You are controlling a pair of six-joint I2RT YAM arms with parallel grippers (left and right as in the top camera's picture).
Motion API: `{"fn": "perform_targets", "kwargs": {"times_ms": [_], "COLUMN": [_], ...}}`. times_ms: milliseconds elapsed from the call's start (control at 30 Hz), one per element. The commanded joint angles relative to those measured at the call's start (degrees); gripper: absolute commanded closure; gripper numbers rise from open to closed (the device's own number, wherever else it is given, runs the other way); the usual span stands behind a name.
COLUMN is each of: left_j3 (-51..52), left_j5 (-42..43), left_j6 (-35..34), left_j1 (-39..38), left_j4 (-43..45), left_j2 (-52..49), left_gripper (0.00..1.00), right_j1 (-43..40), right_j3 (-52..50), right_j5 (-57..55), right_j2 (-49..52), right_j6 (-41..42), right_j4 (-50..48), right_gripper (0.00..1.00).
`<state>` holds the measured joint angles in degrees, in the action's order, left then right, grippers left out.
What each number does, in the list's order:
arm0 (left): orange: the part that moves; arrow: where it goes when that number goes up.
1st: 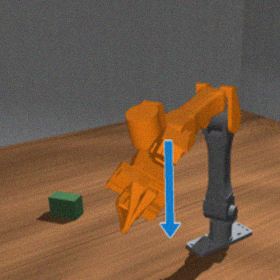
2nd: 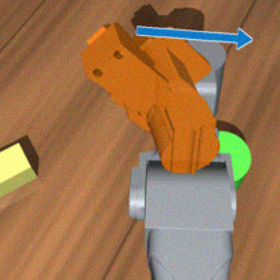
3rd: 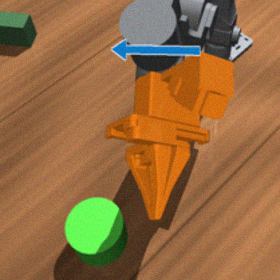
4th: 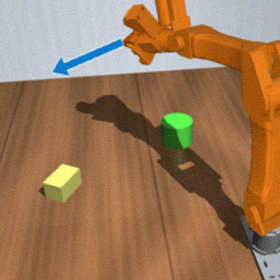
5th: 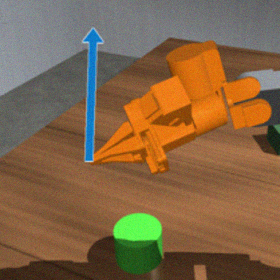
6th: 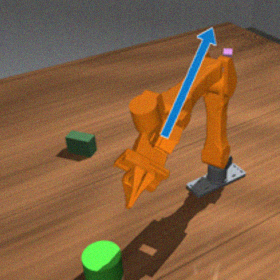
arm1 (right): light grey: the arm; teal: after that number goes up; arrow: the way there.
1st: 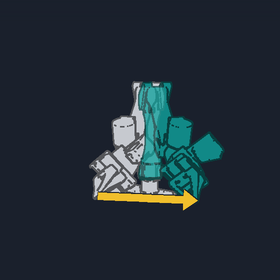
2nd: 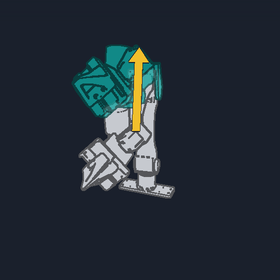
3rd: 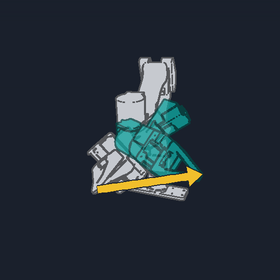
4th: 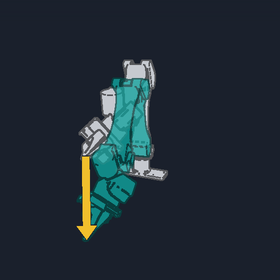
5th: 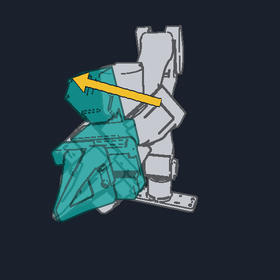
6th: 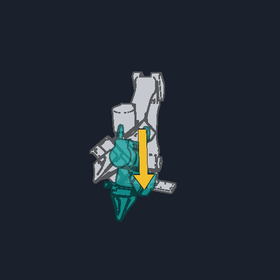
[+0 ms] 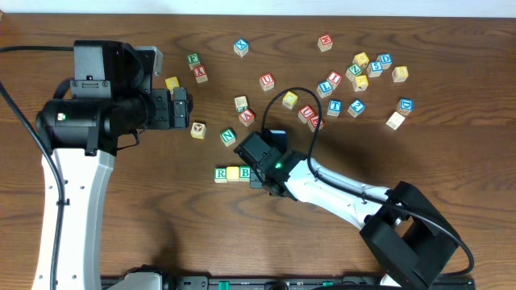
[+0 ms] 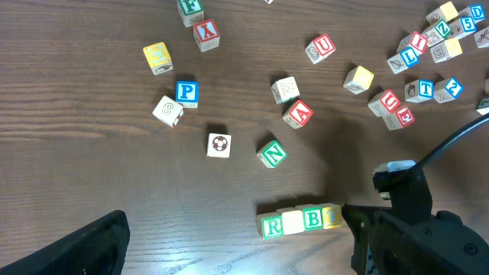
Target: Spell out ROBOT
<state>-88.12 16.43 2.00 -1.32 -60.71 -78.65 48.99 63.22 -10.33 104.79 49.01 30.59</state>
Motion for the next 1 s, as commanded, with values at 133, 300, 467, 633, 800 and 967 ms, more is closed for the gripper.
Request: {"fn": "perform_targets", "kwargs": {"times_ms": [133, 300, 467, 633, 800, 967], "left_j3": [-1.0, -1.0, -1.0, -1.0, -1.0, -1.0], "left_j5": [0.5, 0.5, 0.5, 0.5, 0.5, 0.5], "left_j6": [1.0, 1.0, 1.0, 1.0, 1.0, 1.0], "left_j1": [0.2, 0.2, 0.2, 0.2, 0.2, 0.2], "left_j4": [-0.2, -0.2, -0.2, -0.2, -0.2, -0.2], "left_j2": [0.0, 0.0, 0.0, 0.0, 0.0, 0.0], "left_gripper": [0.02, 0.02, 0.02, 0.02, 0.02, 0.02], "right_j1": [0.3, -0.6, -4.3, -9.1, -16.0, -23.3], "right_j3": [0.6, 0.7, 1.5, 6.0, 17.0, 26.0], "right_j5": [-5.1, -8.3, -8.7, -8.6, -7.4, -3.3], "right_j2": [-1.0, -1.3, -4.4, -8.0, -7.9, -7.2], "right_j6": [-0.2, -0.3, -2.6, -8.9, -11.0, -12.2], "right_j4": [1.0, 3.4, 6.1, 9.8, 20.6, 25.1], "right_gripper": [0.99, 0.99, 0.99, 0.99, 0.98, 0.88]}}
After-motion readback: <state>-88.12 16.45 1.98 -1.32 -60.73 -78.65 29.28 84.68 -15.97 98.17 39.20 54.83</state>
